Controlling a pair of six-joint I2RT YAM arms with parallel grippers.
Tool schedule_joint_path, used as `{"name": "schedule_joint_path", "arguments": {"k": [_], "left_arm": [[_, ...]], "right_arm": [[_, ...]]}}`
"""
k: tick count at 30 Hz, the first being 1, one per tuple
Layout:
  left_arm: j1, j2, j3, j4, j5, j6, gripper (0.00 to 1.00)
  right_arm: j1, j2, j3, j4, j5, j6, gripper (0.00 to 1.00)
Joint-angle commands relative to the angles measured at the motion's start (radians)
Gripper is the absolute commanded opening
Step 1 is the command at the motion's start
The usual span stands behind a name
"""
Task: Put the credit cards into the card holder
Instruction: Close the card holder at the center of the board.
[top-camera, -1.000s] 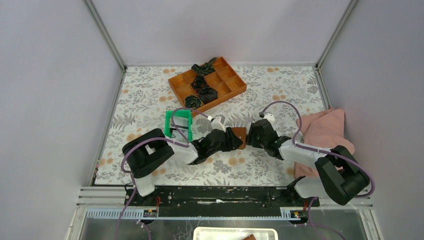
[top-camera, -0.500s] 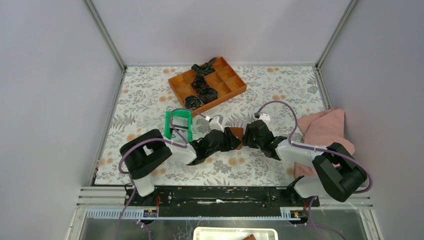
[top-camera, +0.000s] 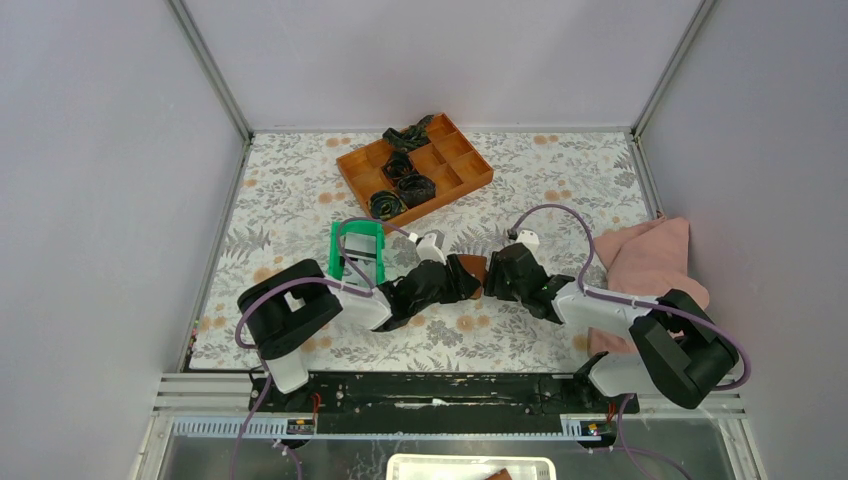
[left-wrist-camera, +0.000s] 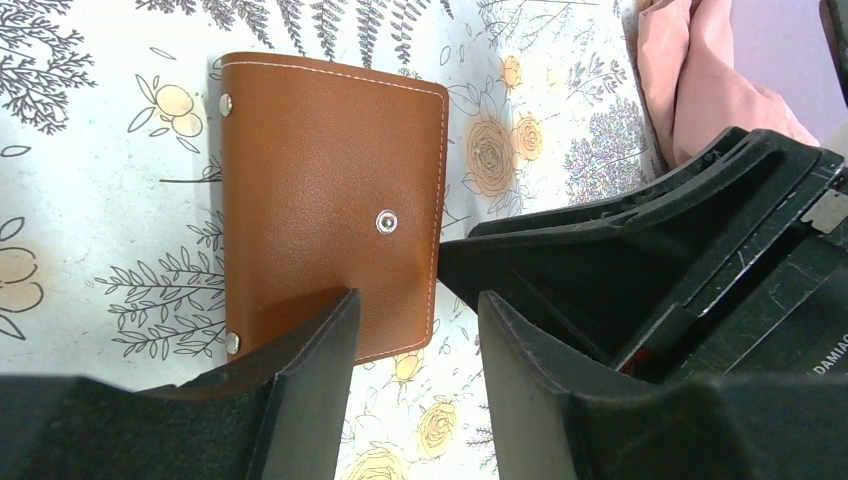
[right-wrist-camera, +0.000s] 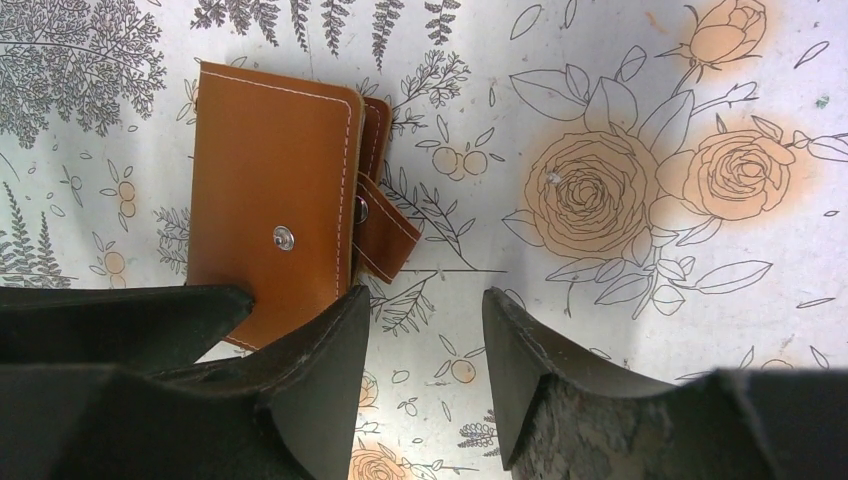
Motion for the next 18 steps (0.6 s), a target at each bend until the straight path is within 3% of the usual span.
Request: {"name": "schedule_joint_path", "arguments": {"k": [1, 18], "left_arm": [[-0.001, -0.022, -0.020, -0.007, -0.040, 0.012, 0.55], [0.001, 0.021, -0.026, -0.047, -0.061, 0.036, 0.55]], "right_arm": [[0.013, 0.020, -0.008, -0.051, -0.003, 0.010, 0.53], [0.045, 0.166, 0.058, 0.029, 0.109, -0.021, 0.53]]}}
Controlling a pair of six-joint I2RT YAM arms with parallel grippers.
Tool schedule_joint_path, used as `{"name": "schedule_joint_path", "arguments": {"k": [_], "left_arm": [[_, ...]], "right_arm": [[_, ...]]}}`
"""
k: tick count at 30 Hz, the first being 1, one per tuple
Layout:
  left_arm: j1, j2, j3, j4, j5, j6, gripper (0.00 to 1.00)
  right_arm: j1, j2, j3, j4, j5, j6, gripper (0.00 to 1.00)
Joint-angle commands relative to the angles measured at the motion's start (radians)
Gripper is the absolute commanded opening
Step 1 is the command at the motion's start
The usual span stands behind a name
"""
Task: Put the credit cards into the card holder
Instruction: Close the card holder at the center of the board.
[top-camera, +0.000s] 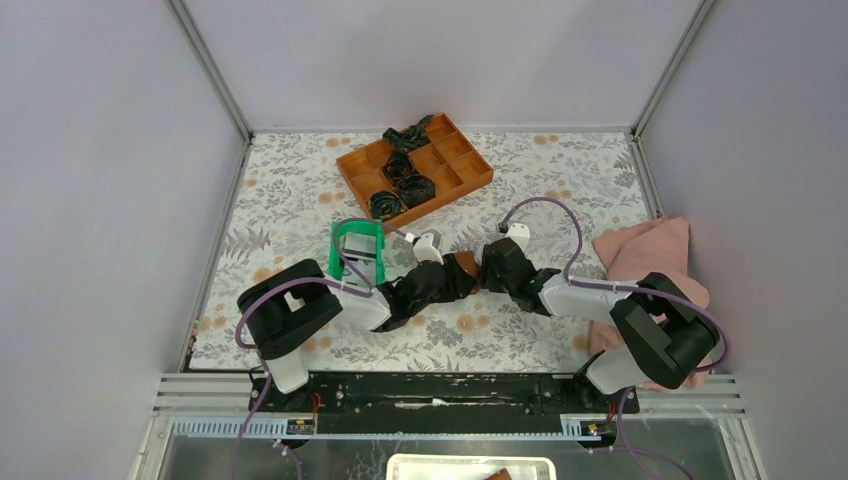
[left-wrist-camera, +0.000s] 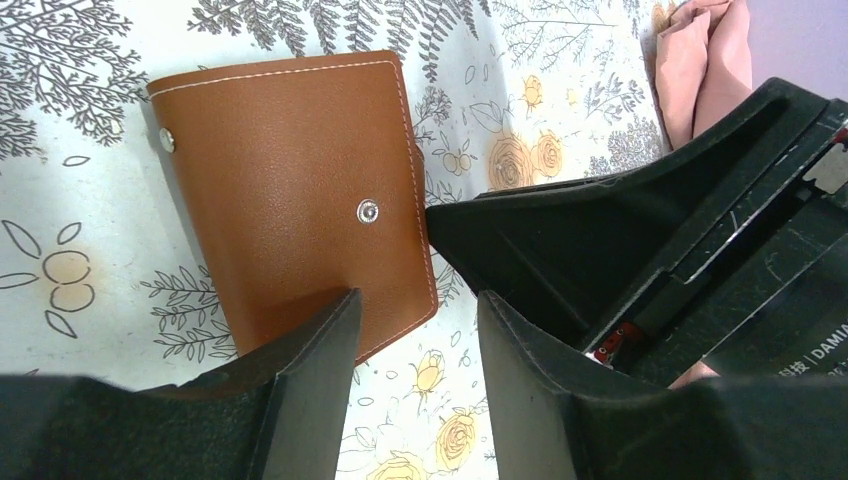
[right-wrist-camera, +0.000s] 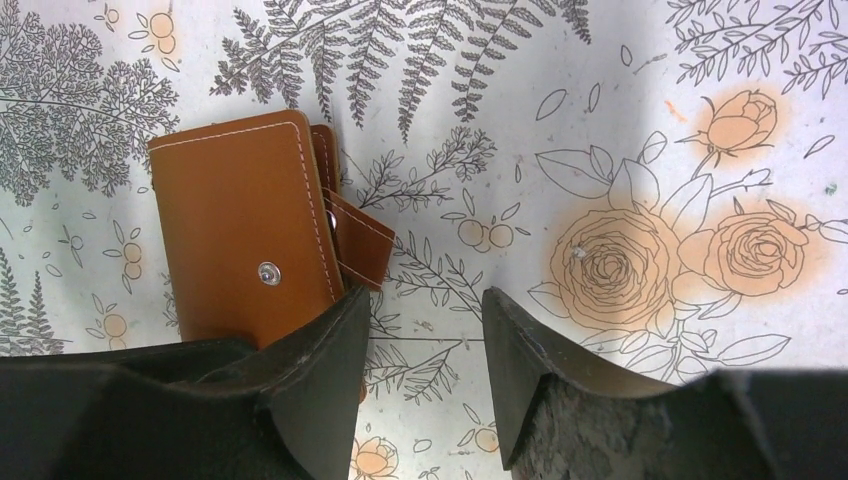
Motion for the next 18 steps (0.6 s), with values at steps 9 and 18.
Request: {"name": "schedule_joint_path", "arguments": {"k": [9, 18], "left_arm": [[0.000, 0.035, -0.022, -0.105, -0.040, 0.033, 0.54], [-0.001, 0.035, -0.038, -0.114, -0.042, 0.024, 0.54]], "right_arm": [[0.025, 0.064, 0.001, 0.020, 0.125, 0.015, 0.53], [0.025, 0.048, 0.019, -0.001, 0.221, 0.031, 0.53]]}}
